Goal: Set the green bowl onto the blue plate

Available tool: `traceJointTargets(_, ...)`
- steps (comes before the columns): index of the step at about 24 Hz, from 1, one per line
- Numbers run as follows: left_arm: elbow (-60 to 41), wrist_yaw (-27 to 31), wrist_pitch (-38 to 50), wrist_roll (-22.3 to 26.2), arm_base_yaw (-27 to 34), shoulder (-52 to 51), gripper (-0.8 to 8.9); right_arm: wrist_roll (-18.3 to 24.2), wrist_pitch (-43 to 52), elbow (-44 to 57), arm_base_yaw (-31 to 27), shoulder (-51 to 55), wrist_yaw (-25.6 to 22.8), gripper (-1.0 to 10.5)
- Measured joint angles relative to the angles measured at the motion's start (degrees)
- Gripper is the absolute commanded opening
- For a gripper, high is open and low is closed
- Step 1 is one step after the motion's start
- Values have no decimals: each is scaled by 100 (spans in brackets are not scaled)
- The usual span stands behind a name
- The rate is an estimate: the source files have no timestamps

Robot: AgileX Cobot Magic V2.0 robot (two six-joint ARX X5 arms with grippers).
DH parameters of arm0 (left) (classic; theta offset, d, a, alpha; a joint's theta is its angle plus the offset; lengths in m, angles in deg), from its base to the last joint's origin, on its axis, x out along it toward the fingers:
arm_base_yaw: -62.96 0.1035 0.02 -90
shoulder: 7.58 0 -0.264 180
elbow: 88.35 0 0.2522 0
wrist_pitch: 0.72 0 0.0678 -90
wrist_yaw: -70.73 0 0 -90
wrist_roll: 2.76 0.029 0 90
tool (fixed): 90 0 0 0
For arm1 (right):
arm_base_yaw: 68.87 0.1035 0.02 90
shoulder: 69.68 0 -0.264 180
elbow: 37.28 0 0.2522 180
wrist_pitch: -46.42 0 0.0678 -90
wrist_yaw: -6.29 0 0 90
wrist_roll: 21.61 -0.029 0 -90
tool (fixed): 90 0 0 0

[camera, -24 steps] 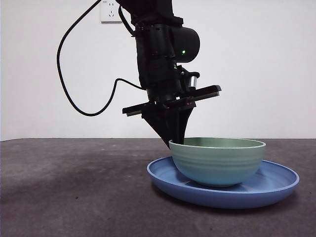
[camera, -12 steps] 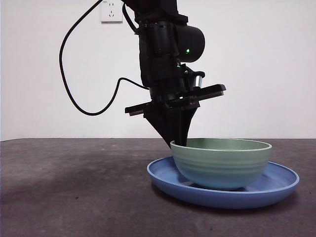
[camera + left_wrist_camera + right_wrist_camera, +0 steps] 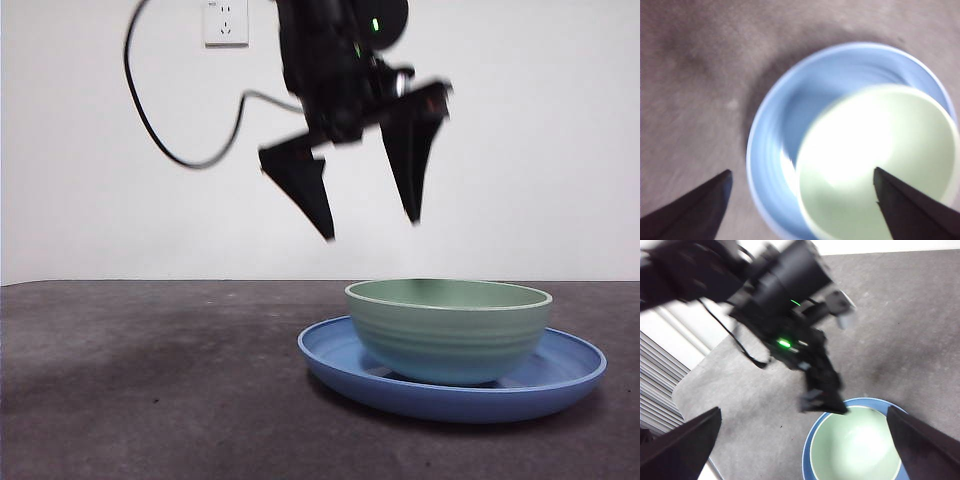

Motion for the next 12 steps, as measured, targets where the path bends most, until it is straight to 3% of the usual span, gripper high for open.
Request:
traceJointTargets(4,4,2,-393,299,4,-975,590,0,-2,0,0,0,0,632)
traceJointTargets(12,-212,2,-789,520,68,-2817,598,0,-2,0,0,0,0,632)
